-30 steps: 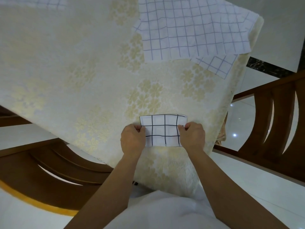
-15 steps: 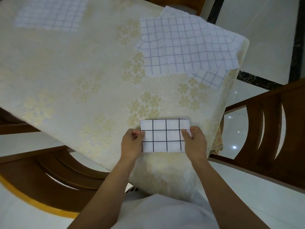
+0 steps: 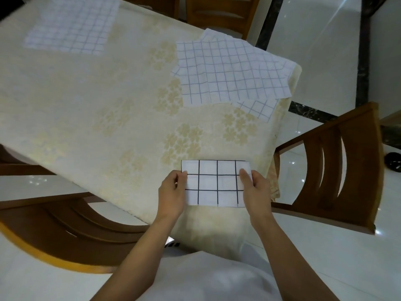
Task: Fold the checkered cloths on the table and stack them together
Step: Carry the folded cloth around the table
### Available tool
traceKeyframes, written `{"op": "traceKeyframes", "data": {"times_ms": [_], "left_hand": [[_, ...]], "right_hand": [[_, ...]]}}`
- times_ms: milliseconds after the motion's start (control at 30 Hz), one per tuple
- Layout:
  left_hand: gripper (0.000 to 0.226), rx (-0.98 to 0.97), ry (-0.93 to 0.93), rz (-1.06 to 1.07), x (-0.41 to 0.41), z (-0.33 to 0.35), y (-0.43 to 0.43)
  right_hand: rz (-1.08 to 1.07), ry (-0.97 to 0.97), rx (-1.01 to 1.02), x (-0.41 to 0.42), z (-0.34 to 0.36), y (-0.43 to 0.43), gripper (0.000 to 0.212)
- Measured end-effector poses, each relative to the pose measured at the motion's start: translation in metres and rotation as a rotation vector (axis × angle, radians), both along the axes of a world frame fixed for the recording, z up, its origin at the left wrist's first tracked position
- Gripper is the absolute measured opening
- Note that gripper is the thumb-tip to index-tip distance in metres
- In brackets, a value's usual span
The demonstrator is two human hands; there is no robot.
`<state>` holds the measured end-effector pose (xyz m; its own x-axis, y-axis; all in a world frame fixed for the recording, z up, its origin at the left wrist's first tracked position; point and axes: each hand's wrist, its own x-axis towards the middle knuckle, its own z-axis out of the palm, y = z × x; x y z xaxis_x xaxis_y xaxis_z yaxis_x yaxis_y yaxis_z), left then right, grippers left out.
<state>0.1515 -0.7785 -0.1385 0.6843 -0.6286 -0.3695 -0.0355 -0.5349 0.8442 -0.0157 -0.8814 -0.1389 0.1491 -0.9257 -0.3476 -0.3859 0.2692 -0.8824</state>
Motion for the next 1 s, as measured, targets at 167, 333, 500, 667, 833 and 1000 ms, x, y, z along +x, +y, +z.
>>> {"op": "traceKeyframes", "data": {"times_ms": [167, 333, 500, 667, 833, 1000], "left_hand": [[0.033, -0.023, -0.235, 0.037, -0.021, 0.010, 0.009], [0.033, 0.015, -0.326, 0.154, -0.046, 0.015, 0.021], [0.032, 0.065, -0.351, 0.328, -0.088, 0.027, 0.044], [0.031, 0.078, -0.357, 0.501, -0.131, 0.022, 0.080], [0.029, 0.168, -0.379, 0.656, -0.155, 0.027, 0.127], [0.029, 0.213, -0.376, 0.839, -0.168, 0.035, 0.178]], "right_hand": [[0.106, 0.016, -0.115, -0.009, 0.000, 0.004, 0.044], [0.228, -0.004, -0.172, -0.020, 0.001, 0.000, 0.046], [0.427, -0.028, -0.203, -0.038, 0.009, 0.000, 0.040], [0.587, -0.057, -0.228, -0.053, 0.016, 0.021, 0.043], [0.773, -0.067, -0.199, -0.049, 0.006, 0.051, 0.044], [0.960, -0.082, -0.235, -0.025, 0.012, 0.093, 0.041]]}}
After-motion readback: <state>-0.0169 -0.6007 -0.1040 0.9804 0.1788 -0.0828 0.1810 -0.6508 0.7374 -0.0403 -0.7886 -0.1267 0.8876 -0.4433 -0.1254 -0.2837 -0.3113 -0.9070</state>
